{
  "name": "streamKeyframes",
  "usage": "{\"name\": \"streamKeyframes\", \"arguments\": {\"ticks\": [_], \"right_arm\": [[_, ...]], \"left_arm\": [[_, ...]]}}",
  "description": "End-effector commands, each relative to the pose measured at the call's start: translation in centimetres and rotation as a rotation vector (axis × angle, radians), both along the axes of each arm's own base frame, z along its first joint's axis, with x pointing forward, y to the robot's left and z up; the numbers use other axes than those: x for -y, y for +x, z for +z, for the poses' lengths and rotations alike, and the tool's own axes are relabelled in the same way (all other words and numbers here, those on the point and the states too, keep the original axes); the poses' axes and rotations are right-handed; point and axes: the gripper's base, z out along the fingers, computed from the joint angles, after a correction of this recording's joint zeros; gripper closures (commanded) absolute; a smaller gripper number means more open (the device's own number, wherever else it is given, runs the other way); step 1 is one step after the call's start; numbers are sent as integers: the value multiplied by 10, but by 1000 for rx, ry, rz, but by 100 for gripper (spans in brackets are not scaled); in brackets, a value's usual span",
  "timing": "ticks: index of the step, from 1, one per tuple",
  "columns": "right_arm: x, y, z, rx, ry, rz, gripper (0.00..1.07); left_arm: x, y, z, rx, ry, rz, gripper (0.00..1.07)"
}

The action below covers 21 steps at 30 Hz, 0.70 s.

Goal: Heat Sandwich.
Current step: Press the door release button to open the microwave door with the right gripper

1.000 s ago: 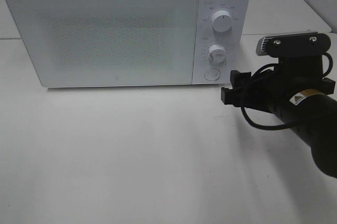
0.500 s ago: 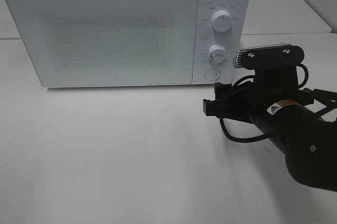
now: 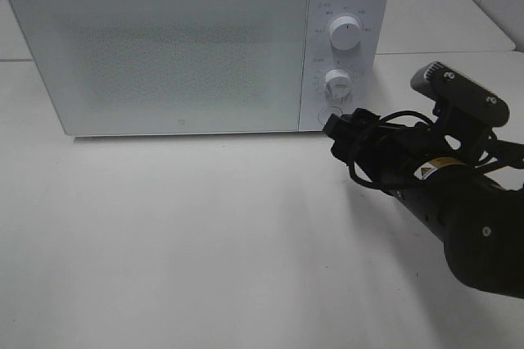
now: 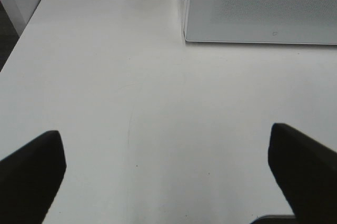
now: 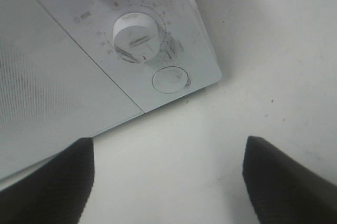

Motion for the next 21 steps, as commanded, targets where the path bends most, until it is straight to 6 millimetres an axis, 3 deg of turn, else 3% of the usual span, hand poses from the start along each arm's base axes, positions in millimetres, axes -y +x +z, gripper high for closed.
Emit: {"name": "streamKeyframes", "arguments": {"ticks": [1,2,4,9,12,16,17,18,20,21], "right_arm": [[-2,0,-1,-40,233,-97,36],[-2,0,-1,-40,233,-97,36],[-2,-1,-2,-70,414,-180,39],[-2,-1,-2,-94,676,-305,49],[-2,-1,-2,-102,742,-337,54],[-2,-1,-2,-111,850,-390,71],[-2,-1,-2,-111,850,-390,71],[-2,-1,-3,-113,883,-412,81],[-2,-1,-3,-115,904,-424,90],[-2,-1,-3,-115,904,-424,90]], "left_arm": [[0,0,0,14,-4,5,9],[0,0,0,14,-4,5,9],[0,0,0,14,-4,5,9],[0,0,0,14,-4,5,9],[0,0,0,14,-4,5,9],[0,0,0,14,-4,5,9],[0,0,0,14,-4,5,9],[0,0,0,14,-4,5,9],[0,0,0,14,-4,5,9],[0,0,0,14,-4,5,9]]}}
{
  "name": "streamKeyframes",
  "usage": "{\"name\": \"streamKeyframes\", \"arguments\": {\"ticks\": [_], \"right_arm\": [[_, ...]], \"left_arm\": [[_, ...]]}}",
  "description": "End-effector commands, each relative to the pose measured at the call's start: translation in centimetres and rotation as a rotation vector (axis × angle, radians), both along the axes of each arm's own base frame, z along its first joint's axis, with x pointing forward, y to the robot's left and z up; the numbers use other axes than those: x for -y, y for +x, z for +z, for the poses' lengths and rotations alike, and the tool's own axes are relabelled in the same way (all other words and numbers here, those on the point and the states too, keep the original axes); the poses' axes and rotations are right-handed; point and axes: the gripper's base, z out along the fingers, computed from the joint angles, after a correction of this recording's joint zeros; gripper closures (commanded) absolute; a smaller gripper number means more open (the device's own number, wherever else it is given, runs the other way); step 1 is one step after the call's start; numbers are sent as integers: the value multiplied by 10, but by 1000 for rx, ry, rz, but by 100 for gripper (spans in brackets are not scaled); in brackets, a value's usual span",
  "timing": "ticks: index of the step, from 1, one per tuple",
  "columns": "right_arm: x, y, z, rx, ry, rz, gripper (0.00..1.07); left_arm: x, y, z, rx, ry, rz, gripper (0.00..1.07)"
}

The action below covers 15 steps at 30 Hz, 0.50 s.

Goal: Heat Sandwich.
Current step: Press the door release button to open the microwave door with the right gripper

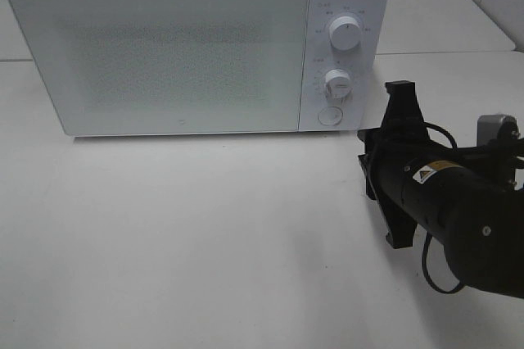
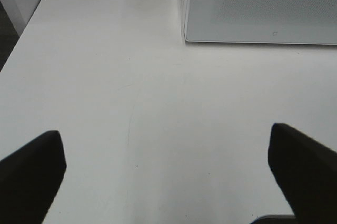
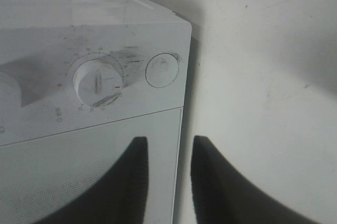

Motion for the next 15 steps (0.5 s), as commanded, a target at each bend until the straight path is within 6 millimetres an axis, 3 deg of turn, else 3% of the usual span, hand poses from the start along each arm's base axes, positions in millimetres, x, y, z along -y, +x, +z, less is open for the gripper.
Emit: {"name": "streamKeyframes", "arguments": {"ticks": [1,4,15], "right_arm": [[-1,0,0,-10,49,-26,98],[0,0,0,-12,53,-37,107],[0,5,-5,-7,64,-82,107]], "left_arm": [[0,0,0,14,-4,5,9],[0,0,0,14,-4,5,9],[0,0,0,14,-4,5,9]]}}
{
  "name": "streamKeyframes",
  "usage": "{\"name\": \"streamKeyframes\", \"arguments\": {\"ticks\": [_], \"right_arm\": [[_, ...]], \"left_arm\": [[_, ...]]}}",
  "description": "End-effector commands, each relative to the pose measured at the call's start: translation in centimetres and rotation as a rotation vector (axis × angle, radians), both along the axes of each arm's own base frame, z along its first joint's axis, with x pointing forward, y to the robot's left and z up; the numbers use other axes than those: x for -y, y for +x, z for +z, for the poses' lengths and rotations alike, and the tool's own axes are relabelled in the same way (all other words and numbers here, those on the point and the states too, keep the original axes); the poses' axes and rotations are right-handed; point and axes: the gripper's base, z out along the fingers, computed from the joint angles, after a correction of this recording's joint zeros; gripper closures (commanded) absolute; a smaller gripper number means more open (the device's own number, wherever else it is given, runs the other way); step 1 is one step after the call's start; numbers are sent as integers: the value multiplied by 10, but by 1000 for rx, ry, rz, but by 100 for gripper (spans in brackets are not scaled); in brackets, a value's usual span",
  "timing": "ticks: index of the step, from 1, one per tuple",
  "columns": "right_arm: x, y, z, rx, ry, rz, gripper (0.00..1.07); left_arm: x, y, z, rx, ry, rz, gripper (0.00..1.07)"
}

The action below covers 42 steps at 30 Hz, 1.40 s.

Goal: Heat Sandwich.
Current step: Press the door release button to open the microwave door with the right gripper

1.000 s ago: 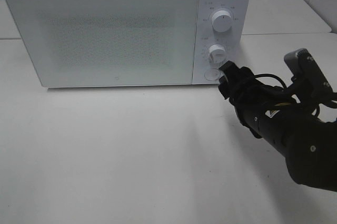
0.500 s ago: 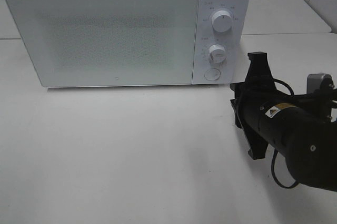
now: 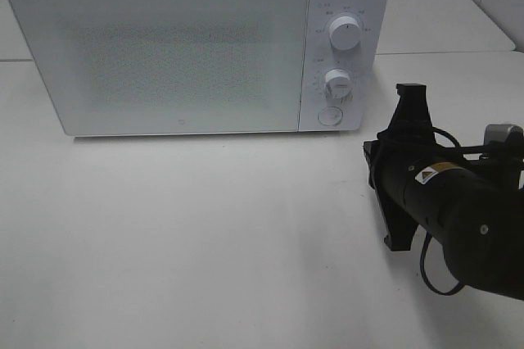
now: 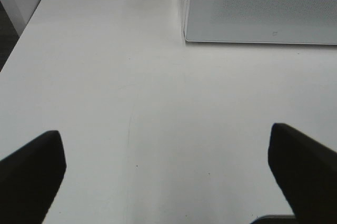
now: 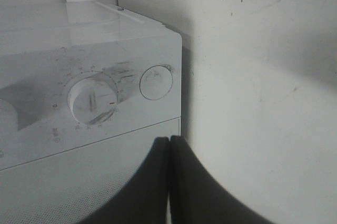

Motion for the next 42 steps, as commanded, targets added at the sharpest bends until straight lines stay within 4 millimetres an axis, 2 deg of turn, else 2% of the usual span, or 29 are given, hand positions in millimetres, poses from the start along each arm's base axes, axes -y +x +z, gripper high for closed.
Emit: {"name": "streamKeyframes", "arguments": {"ticks": [1,17,19,30,42], "right_arm": [[-2,4,-2,9,12,-16,107],[-36,41,-26,20,27,-28,107],[-37,51,-29,29,18,-9,107],[-30,84,-34,59,29,-35,107],[-29,103,-50,64,41,-43,107]], "left_arm": [[0,0,0,14,-4,5,9],[0,0,0,14,-4,5,9],[0,0,0,14,-4,5,9],[0,0,0,14,-5,5,9],[0,0,0,14,-5,5,9]]}}
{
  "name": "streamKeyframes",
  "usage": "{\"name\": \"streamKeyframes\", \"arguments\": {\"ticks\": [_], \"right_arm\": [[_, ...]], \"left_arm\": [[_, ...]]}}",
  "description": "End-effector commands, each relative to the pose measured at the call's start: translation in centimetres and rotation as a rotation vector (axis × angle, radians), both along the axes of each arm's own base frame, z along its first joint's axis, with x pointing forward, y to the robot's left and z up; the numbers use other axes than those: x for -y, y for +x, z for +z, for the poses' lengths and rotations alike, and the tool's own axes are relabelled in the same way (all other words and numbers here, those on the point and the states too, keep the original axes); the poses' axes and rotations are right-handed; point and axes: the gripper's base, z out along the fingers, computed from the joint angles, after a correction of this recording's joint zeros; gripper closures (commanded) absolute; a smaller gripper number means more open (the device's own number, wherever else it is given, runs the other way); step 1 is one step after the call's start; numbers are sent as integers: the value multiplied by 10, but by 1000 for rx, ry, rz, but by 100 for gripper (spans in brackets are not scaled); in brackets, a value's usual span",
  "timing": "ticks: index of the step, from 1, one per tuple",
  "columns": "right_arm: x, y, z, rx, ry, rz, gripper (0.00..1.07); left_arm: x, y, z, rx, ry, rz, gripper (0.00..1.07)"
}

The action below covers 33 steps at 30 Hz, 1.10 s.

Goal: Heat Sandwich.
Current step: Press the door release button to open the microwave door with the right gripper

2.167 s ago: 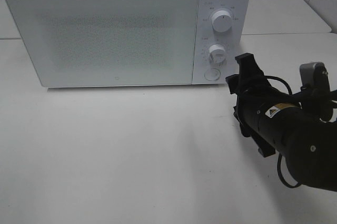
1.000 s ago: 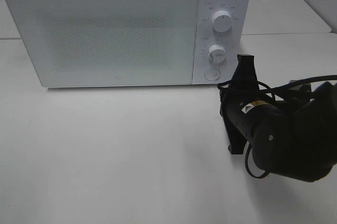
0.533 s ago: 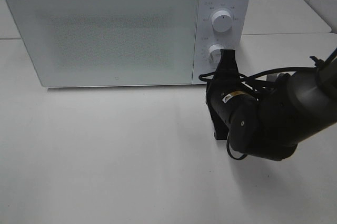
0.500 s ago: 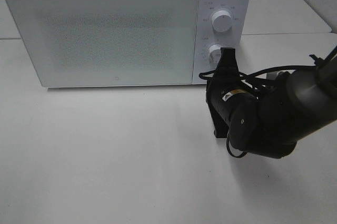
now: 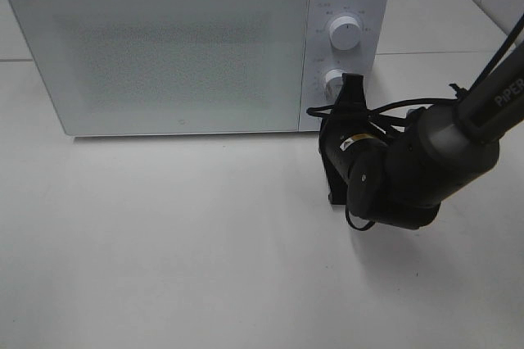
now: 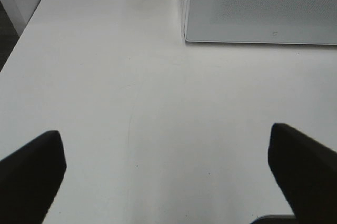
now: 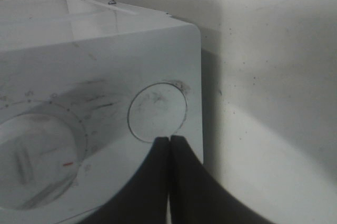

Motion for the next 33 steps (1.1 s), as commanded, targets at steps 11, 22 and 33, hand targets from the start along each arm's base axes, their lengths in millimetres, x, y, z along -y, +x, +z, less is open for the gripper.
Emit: {"name": "streamKeyframes", "arguments": {"ticks": [11,22,33], "right_arm": [[5,24,-1,54,-7,-6,107],[10,31,3,82,-23,-9,107],[7,45,14,176,-10,-25,107]], "left_arm": [[0,0,0,14,-3,4,9],[0,0,0,14,-3,4,9],[0,0,0,14,-3,4,9]]}}
